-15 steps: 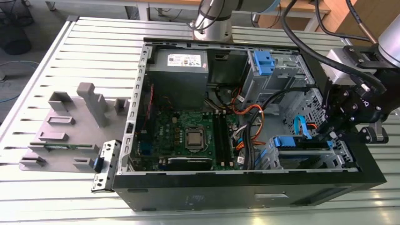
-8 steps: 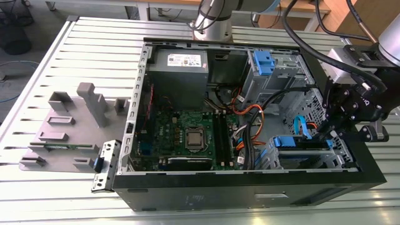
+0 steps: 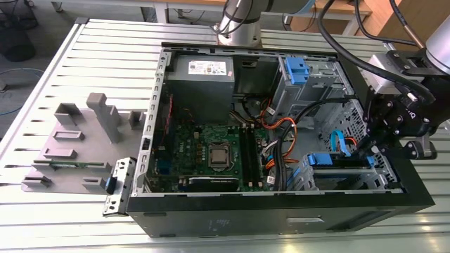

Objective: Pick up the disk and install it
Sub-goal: 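Insert the second disk wire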

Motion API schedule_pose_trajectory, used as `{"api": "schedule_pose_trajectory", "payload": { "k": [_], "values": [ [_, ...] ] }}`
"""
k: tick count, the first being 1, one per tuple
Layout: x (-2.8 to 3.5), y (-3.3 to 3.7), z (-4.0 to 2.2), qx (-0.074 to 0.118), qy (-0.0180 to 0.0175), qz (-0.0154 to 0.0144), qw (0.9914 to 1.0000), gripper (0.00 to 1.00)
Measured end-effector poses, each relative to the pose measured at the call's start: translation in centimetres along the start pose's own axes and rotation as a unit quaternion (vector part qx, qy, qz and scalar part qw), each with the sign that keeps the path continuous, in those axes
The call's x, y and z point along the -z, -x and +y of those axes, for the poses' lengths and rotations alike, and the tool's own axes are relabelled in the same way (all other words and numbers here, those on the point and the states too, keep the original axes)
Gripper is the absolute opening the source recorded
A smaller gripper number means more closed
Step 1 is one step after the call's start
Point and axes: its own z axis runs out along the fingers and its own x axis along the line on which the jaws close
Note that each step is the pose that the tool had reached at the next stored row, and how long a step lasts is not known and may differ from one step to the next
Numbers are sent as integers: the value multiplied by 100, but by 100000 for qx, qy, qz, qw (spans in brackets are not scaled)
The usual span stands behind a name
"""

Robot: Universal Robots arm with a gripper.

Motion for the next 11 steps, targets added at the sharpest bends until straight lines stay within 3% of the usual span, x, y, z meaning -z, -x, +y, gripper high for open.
{"api": "schedule_pose_trajectory", "payload": {
  "k": [2, 11],
  "values": [
    [-1, 0, 0, 1, 2, -5, 100000, 16],
    [-5, 2, 0, -1, 2, 0, 100000, 16]
  ]
}}
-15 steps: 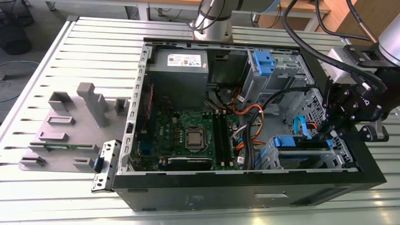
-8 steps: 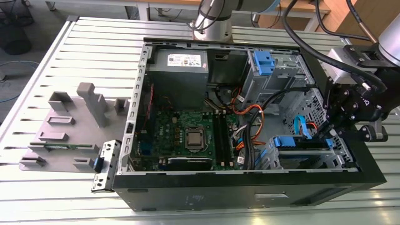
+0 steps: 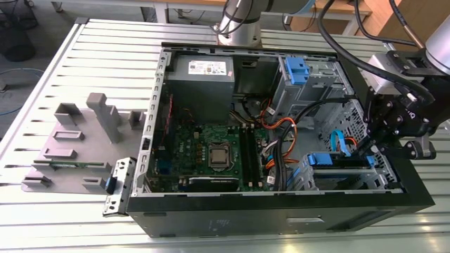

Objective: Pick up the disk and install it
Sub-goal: 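Insert the second disk wire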

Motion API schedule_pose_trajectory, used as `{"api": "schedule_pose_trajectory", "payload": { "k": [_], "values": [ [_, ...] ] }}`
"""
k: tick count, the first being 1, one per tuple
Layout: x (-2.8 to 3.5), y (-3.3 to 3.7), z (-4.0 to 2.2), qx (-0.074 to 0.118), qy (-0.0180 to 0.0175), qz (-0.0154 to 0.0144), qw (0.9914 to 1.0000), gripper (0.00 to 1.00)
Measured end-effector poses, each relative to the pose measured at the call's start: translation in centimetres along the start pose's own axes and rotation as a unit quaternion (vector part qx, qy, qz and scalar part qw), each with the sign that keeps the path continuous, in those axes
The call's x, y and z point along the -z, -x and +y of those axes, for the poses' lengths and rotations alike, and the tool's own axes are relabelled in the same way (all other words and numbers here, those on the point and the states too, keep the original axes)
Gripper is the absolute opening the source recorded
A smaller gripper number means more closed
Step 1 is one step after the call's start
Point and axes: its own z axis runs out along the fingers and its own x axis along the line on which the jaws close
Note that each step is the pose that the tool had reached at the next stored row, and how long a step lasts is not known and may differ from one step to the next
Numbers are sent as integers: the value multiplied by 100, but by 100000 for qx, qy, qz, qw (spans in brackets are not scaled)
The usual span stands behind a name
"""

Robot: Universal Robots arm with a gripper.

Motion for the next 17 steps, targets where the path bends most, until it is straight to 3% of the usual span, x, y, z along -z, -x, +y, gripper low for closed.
{"api": "schedule_pose_trajectory", "payload": {
  "k": [9, 17],
  "values": [
    [28, 19, 2, 0, -25, 96, 100000, 16],
    [31, -12, 25, -17, -480, 255, 99999, 16]
  ]
}}
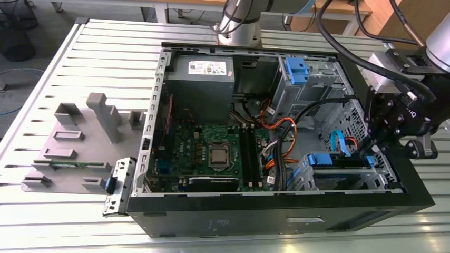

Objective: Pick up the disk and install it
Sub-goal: 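Insert the second disk wire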

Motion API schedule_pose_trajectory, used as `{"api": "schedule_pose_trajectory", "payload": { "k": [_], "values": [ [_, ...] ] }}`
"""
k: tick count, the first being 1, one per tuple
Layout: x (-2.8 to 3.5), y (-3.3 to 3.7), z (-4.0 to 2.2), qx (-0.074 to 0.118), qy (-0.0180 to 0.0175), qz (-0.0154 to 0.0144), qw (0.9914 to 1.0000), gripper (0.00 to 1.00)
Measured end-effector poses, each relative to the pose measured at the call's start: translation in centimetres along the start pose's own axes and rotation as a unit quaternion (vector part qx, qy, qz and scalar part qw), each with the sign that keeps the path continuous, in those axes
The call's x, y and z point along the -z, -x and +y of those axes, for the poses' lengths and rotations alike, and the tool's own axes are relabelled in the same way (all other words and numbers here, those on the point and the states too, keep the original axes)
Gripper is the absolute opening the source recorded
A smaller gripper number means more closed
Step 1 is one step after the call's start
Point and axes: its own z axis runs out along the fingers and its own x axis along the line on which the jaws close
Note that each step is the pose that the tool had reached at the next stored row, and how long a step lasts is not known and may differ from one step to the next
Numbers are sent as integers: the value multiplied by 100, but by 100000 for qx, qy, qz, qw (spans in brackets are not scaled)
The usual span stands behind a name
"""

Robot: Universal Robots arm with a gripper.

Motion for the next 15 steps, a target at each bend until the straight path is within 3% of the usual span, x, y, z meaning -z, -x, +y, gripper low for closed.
{"api": "schedule_pose_trajectory", "payload": {
  "k": [5, 15],
  "values": [
    [-3, -37, 14, 2, -117, -2, 100000, 16],
    [-31, -78, 30, -1, -114, 334, 99999, 16]
  ]
}}
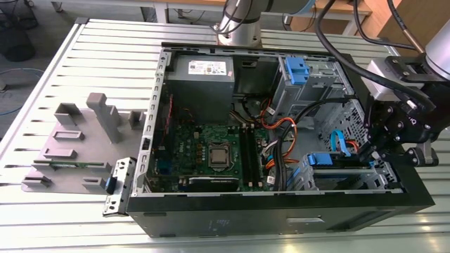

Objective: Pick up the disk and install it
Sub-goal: 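Insert the second disk wire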

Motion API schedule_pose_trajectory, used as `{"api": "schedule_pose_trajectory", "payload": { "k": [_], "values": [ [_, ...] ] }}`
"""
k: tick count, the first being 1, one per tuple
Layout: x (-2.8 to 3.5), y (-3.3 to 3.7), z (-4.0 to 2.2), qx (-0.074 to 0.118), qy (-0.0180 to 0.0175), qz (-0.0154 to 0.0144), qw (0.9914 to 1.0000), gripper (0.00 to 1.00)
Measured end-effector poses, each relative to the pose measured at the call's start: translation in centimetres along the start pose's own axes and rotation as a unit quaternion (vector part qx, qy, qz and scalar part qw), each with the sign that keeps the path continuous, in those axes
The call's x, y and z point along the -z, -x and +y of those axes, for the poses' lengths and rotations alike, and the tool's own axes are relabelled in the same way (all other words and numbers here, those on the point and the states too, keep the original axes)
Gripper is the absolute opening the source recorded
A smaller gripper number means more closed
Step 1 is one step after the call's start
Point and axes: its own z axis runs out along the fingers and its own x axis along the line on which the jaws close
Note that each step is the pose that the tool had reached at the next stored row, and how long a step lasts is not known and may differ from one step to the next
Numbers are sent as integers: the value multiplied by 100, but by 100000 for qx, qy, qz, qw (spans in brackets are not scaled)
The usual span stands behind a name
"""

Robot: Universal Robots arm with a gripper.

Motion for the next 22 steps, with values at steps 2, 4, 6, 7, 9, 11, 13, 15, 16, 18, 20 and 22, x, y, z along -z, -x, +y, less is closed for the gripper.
{"api": "schedule_pose_trajectory", "payload": {
  "k": [2, 4, 6, 7, 9, 11, 13, 15, 16, 18, 20, 22],
  "values": [
    [-9, 0, 4, -1, -1, -2, 100000, 16],
    [-13, 0, 6, 4, -3, 17, 100000, 16],
    [-21, 1, 8, -1, -4, 37, 100000, 16],
    [-25, 1, 8, 1, -4, 80, 100000, 16],
    [-31, 1, 10, -1, 0, 173, 100000, 16],
    [-34, 1, 10, -1, 2, 186, 100000, 16],
    [-35, 1, 10, 1, 1, 184, 100000, 16],
    [-35, 1, 10, 0, 0, 186, 100000, 16],
    [-35, 1, 10, 0, 0, 182, 100000, 16],
    [-40, 1, 10, 1, 0, 137, 100000, 17],
    [-38, 1, 10, 1, 0, 162, 100000, 24],
    [-37, 1, 11, -1, 0, 190, 100000, 24]
  ]
}}
